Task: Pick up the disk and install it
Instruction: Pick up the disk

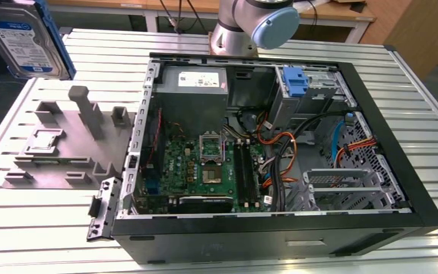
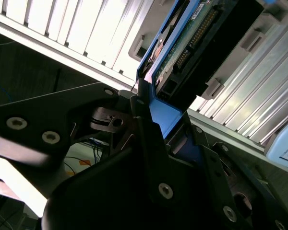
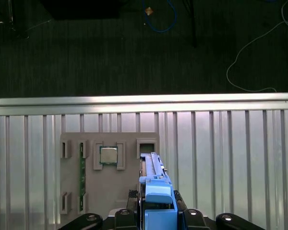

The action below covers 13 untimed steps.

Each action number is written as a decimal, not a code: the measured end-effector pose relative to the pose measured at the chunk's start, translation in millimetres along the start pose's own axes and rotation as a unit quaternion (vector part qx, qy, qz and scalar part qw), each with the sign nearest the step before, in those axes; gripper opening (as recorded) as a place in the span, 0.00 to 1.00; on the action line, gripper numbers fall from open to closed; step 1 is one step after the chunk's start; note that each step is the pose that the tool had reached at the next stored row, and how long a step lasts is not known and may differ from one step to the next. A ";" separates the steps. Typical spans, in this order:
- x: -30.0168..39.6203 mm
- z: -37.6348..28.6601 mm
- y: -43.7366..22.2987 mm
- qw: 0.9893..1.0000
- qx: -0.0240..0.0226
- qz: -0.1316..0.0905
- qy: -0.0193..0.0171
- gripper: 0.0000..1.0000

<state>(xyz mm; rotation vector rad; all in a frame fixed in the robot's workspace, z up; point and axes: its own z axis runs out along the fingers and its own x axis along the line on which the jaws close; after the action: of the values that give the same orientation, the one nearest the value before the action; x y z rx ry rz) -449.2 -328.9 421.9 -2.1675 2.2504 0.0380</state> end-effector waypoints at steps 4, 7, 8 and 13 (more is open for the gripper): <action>0.0 -1.3 0.0 1.000 0.000 0.000 0.000 0.37; -0.1 -2.2 0.0 1.000 0.000 0.000 0.000 0.37; -0.1 -2.5 0.0 1.000 0.000 0.000 0.000 0.37; -0.1 -2.8 0.0 1.000 0.000 0.000 0.000 0.37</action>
<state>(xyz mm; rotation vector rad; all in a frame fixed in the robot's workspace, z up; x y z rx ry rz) -449.1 -328.9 424.6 -2.1678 2.2507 0.0372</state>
